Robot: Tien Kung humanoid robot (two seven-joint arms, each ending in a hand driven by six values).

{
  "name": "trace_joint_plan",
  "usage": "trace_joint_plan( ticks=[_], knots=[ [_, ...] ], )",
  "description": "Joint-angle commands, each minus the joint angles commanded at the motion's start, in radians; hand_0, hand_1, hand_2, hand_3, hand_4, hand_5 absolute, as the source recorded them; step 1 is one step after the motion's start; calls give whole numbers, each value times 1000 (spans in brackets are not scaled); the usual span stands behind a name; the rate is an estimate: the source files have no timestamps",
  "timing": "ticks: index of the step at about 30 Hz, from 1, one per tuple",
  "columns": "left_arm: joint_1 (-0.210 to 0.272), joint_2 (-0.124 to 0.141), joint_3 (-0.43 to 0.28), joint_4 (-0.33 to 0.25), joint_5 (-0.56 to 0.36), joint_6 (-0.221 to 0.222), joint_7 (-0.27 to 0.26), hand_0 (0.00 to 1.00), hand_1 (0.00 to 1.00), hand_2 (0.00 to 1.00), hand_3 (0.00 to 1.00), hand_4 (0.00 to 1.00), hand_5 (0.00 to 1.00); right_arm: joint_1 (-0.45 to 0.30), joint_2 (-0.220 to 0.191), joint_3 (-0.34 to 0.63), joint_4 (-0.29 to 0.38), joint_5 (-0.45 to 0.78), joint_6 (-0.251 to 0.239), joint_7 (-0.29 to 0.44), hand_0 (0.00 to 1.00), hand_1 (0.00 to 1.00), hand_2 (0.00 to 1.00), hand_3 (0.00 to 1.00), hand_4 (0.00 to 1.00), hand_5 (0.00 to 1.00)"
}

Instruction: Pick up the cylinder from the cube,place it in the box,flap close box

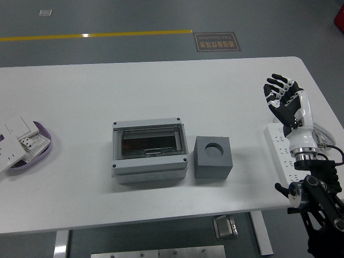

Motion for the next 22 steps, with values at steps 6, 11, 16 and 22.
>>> trace_joint_plan(
  ticks=[6,11,16,22],
  knots=[
    [2,2,-7,-2,7,1,4,612,620,584,636,682,200,-6,-3,2,-1,4,6,-5,598,609,629,636,720,180],
    [-1,4,-10,-1,10,0,3,612,620,584,637,683,199,-8,-2,1,-3,5,14,-12,587,603,629,637,714,180],
    [1,1,-9,-2,8,0,5,612,620,585,637,683,199,-9,-5,-1,2,7,18,-14,585,598,628,636,712,181],
    [5,-2,-10,-3,5,0,8,612,620,585,637,683,199,-14,-5,-4,1,13,20,-12,585,598,628,636,712,181]
  ],
)
